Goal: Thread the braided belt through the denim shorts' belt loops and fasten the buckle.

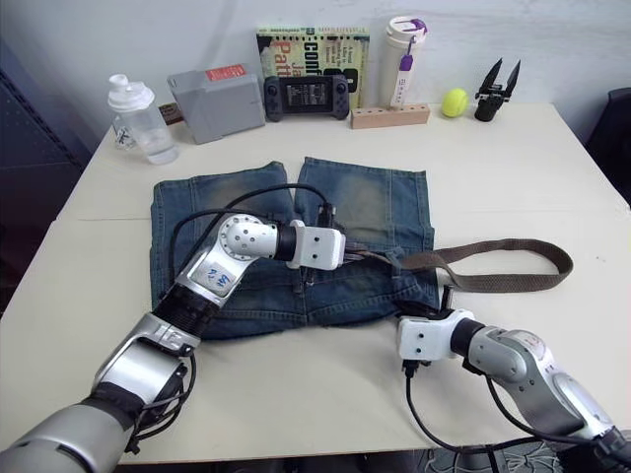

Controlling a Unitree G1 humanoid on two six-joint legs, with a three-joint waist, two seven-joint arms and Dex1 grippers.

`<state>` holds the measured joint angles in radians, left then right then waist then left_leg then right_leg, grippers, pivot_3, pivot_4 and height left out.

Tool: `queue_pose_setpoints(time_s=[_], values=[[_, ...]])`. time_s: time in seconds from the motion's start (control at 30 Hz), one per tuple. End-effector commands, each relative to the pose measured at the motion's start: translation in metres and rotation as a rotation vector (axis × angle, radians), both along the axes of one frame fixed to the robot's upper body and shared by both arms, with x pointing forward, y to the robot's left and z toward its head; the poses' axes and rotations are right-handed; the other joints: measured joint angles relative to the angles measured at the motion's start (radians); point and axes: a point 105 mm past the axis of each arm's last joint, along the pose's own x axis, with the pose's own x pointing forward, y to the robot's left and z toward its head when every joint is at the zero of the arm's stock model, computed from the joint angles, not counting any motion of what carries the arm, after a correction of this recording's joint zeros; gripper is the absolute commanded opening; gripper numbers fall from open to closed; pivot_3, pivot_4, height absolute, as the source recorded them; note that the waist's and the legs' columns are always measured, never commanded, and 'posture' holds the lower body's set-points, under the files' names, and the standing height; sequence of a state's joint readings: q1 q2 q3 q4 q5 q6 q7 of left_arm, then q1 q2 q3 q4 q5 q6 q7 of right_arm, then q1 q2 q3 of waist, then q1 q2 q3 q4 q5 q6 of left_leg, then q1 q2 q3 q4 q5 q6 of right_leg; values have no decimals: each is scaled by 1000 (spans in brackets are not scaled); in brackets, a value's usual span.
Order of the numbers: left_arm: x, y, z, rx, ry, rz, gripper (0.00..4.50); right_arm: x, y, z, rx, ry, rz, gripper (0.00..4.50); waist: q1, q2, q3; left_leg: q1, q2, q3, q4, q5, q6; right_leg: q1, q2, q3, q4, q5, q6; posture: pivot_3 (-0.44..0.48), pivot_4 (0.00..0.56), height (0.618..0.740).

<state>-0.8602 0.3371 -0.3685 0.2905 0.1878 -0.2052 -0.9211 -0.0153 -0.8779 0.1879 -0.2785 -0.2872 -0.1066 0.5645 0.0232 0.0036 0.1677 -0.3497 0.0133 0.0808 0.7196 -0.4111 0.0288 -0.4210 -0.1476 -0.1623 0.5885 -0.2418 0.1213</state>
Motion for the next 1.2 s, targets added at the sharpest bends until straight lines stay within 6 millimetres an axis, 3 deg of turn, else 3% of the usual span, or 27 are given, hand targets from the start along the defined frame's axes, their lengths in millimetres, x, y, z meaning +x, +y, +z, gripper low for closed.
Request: queue_pose_setpoints(time_s=[0.03, 0.2, 0.3, 0.43, 0.57, 0.7, 1.0, 1.07, 1.2], values=[[-5, 18, 13, -51, -17, 29, 0, 3, -17, -14, -14, 69, -99, 48, 0, 0, 0, 0, 0, 0, 0, 0, 0, 0, 0, 0, 0, 0, 0, 0, 150, 722], [-10, 67, -14, 68, -35, 120, 0, 6, -29, -2, 42, 50, -177, 48, 2, 1, 0, 1, 0, 0, 0, 0, 0, 0, 0, 0, 1, 0, 0, 0, 150, 722], [-10, 82, -22, 114, -100, 145, 0, 5, -36, 5, 60, 42, -199, 48, 14, 1, 0, -2, -1, -4, 3, 0, 0, 1, -2, 0, 0, 0, 0, 0, 150, 722], [-14, 81, -10, 32, -179, 142, 0, 0, -52, 7, 72, 56, -247, 48, 31, 2, 1, -2, -2, -9, 5, 0, 0, 5, -2, -2, -2, 0, 0, 0, 150, 722], [-24, 78, -1, -51, -269, 95, 0, -4, -91, 8, 65, 76, -380, 48, 33, 3, 1, -2, -3, -12, 5, 0, 0, 7, -1, -3, -3, 0, 0, 0, 150, 722], [-32, 77, -1, -89, -272, 59, 0, -3, -114, 11, 51, 72, -441, 48, 31, 3, 1, -1, -2, -12, 5, 0, 0, 7, -1, -3, -3, 0, 0, 0, 150, 722], [-41, 68, -5, -123, -258, 20, 0, -12, -91, -2, 94, 184, -384, 48, 28, 5, 1, -1, -2, -11, 4, 0, 0, 8, -1, -4, -3, 0, 0, 0, 150, 722], [-44, 67, -4, -130, -262, 16, 0, -14, -90, 2, 140, 206, -397, 48, 28, 5, 1, -1, -2, -12, 4, 0, 0, 8, 0, -4, -3, 0, 0, 0, 150, 722], [-49, 66, -3, -158, -282, 4, 0, -27, -92, 17, 205, 304, -383, 1776, 30, 6, 0, -1, -1, -12, 4, 0, 0, 8, 0, -4, -3, 0, 0, 0, 150, 722]])
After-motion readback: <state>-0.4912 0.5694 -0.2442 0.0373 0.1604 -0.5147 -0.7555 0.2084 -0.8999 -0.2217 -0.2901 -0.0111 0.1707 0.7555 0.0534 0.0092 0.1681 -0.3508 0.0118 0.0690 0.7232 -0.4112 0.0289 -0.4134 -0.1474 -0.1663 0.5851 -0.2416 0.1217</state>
